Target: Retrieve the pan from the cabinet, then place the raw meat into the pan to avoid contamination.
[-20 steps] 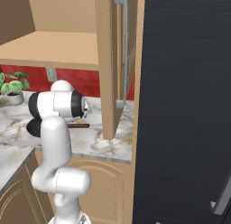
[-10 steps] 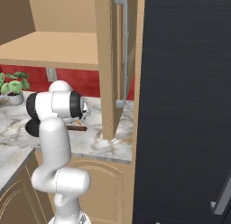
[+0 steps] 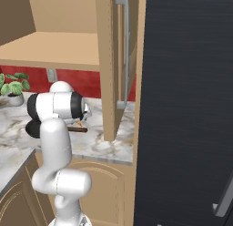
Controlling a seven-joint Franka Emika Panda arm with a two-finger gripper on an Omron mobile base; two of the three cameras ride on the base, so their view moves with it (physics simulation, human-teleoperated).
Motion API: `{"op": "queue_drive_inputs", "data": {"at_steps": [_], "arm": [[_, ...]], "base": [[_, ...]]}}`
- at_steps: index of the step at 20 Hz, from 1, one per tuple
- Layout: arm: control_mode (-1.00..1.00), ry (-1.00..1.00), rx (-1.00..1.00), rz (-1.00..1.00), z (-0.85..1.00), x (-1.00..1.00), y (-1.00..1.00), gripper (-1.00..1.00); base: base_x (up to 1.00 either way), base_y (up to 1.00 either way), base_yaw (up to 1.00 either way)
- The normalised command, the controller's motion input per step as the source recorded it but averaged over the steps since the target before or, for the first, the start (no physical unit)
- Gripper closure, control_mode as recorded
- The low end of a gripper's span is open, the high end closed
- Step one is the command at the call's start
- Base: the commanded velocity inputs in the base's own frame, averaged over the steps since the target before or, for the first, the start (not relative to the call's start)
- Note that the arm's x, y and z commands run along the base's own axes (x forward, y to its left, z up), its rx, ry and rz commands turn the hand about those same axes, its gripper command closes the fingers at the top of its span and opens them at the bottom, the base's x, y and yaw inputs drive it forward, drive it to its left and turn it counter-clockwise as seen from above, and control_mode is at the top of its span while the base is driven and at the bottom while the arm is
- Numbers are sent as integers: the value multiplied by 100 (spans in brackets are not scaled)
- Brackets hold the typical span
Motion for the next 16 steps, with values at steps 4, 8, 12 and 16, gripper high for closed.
{"op": "queue_drive_inputs", "data": {"at_steps": [4, 8, 12, 16], "arm": [[-100, 1, 0, 0, -22, 1, 0, 100], [-100, 1, 0, 0, -24, 0, 0, 100], [-100, 1, 0, 0, -24, 0, 0, 100], [-100, 0, 0, 0, -11, 0, 0, 100]], "base": [[0, 0, 0], [0, 0, 0], [0, 0, 0], [0, 0, 0]]}}
